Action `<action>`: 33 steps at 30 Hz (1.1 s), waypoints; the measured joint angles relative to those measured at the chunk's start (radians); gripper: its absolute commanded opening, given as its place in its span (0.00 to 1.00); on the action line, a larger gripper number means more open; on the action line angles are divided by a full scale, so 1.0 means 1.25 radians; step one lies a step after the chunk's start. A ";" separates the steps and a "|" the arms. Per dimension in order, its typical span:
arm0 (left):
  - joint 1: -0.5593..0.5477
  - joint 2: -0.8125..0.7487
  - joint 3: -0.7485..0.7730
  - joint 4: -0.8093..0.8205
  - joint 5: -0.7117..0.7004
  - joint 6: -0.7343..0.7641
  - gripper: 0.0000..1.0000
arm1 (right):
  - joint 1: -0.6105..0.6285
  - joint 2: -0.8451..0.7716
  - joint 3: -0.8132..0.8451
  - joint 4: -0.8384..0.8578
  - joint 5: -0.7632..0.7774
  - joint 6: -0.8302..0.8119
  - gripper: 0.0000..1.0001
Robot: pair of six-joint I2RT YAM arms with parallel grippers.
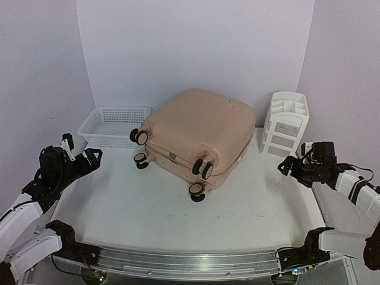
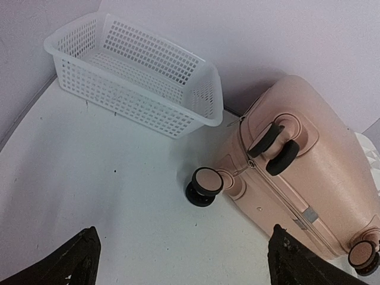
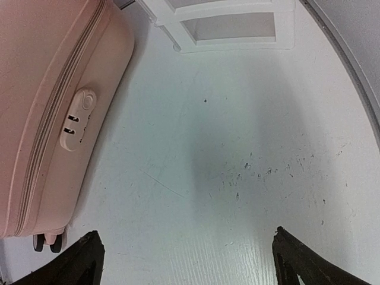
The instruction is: Open, take out, and arrange the luggage
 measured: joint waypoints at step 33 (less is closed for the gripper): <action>-0.024 0.500 0.395 -0.078 0.153 0.305 1.00 | 0.180 0.172 0.234 -0.161 -0.130 0.162 0.98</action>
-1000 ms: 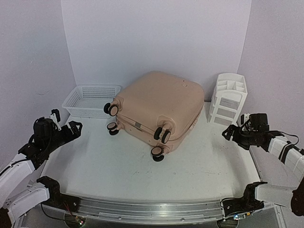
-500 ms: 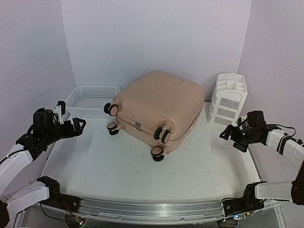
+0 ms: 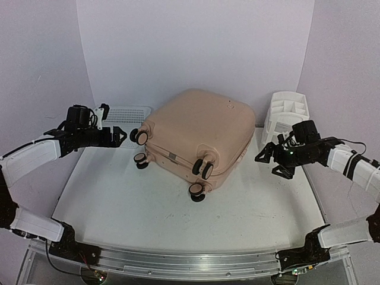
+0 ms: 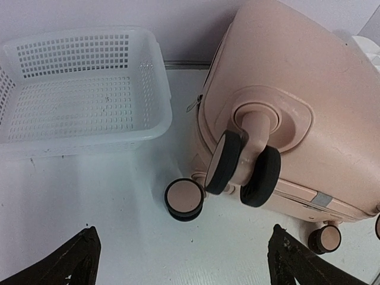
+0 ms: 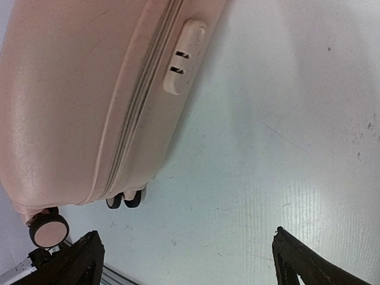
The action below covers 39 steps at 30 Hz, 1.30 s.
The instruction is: Open, take out, and arrange the luggage
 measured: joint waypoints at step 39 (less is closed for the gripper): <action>-0.053 0.312 0.211 0.060 0.174 0.165 0.17 | 0.180 0.278 0.269 0.110 -0.018 0.115 0.98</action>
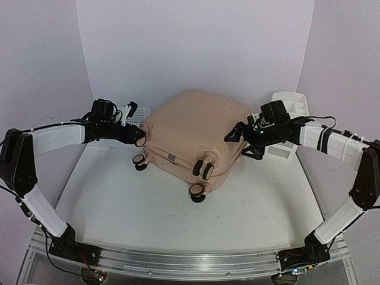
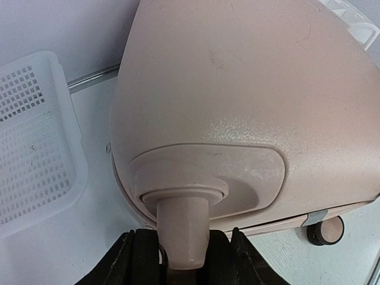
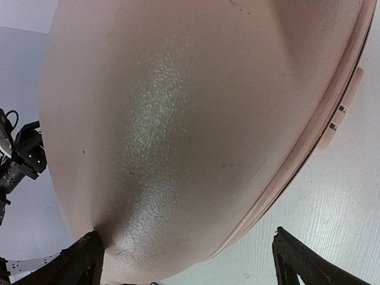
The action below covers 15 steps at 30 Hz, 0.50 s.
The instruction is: Open, take out, and arrange the luggage
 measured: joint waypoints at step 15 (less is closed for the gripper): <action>-0.189 -0.232 -0.193 -0.038 -0.259 -0.217 0.18 | -0.001 0.037 0.087 -0.072 0.028 -0.055 0.98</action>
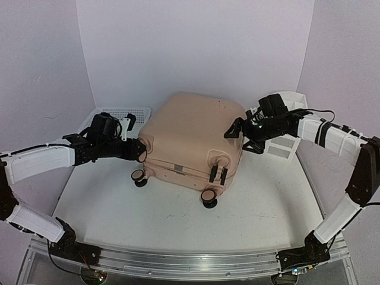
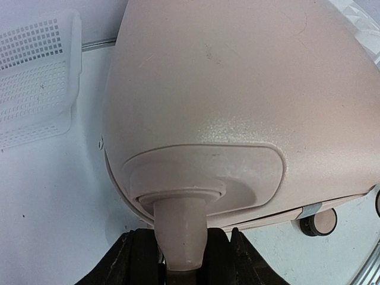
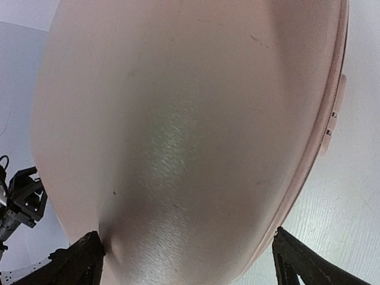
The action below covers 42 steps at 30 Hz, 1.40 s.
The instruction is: Open, take out, and arrange the luggage
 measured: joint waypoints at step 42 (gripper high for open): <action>-0.209 -0.244 -0.062 -0.079 -0.139 -0.170 0.60 | 0.192 -0.035 0.187 -0.305 0.275 -0.171 0.90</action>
